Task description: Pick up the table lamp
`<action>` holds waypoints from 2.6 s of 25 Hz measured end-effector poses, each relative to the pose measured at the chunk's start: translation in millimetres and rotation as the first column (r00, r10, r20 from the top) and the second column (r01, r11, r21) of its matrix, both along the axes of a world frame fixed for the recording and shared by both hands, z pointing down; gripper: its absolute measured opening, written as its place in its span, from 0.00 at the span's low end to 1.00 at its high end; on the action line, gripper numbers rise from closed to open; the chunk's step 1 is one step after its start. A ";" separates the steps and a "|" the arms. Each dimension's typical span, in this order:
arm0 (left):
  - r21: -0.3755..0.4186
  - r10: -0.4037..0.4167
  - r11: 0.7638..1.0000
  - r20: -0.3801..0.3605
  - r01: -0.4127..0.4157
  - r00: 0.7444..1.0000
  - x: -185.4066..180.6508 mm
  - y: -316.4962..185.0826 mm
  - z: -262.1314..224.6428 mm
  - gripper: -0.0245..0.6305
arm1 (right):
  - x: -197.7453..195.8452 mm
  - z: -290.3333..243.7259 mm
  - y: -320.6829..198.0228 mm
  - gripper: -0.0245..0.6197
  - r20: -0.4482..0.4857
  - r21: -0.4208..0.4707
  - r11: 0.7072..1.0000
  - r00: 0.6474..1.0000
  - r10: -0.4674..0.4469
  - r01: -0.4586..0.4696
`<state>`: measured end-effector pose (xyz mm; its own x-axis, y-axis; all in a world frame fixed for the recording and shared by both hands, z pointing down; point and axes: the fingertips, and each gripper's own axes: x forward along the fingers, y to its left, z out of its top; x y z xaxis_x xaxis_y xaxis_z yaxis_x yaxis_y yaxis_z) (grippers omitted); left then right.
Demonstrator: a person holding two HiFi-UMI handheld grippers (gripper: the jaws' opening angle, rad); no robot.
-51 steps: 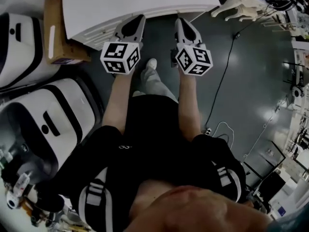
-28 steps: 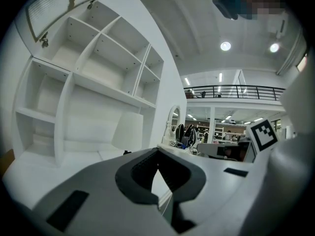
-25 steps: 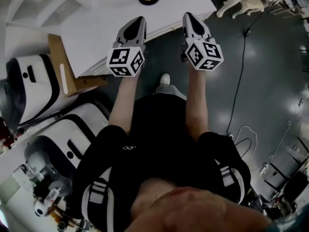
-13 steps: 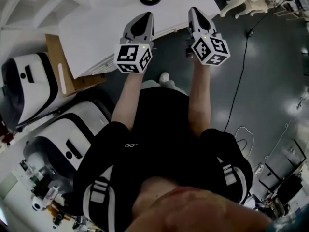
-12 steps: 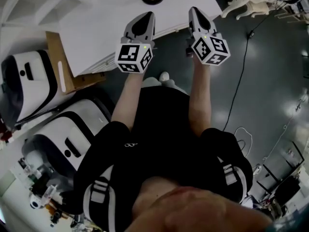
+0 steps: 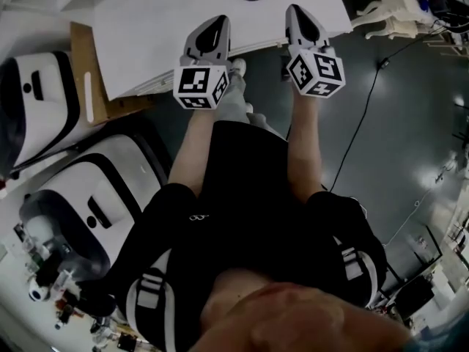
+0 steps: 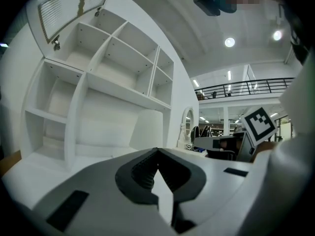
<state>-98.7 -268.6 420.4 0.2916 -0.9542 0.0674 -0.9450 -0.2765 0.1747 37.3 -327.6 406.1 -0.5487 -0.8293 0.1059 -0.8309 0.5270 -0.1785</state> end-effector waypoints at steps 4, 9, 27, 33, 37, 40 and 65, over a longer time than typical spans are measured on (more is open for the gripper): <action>0.003 0.005 1.000 -0.007 -0.005 1.000 -4.0 -23.1 14.1 0.05 | 3.9 0.0 -9.8 0.07 0.001 0.042 0.999 1.000 -0.002 0.002; 0.007 0.017 1.000 0.035 -0.018 0.999 -2.1 -66.5 25.7 0.05 | 31.7 -1.1 -34.2 0.06 -0.010 0.102 0.994 0.999 0.050 -0.049; -0.092 0.146 0.986 0.065 -0.140 0.987 34.7 -203.0 103.7 0.38 | 70.7 48.6 -136.1 0.06 -0.050 0.023 0.993 0.992 0.120 -0.119; -0.107 0.152 0.984 0.107 -0.141 0.983 37.0 -235.8 124.4 0.47 | 78.7 59.0 -168.5 0.07 -0.048 0.010 0.991 0.990 0.135 -0.135; -0.091 0.156 0.985 0.096 -0.147 0.983 35.3 -255.0 129.8 0.51 | 77.5 70.8 -183.2 0.06 -0.057 -0.005 0.991 0.990 0.133 -0.133; -0.092 0.160 0.984 0.080 -0.153 0.984 40.1 -267.2 132.2 0.51 | 81.0 76.7 -192.1 0.06 -0.061 -0.018 0.991 0.989 0.132 -0.134; -0.047 0.271 0.961 -0.009 -0.271 0.963 57.4 -309.9 121.5 0.28 | 80.4 103.9 -230.1 0.06 -0.044 -0.106 0.985 0.990 0.132 -0.136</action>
<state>-41.3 -578.5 541.9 0.5388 -0.8353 0.1097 -0.8356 -0.5133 0.1958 117.7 -557.7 510.0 -0.4277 -0.8775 0.2171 -0.8997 0.3899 -0.1964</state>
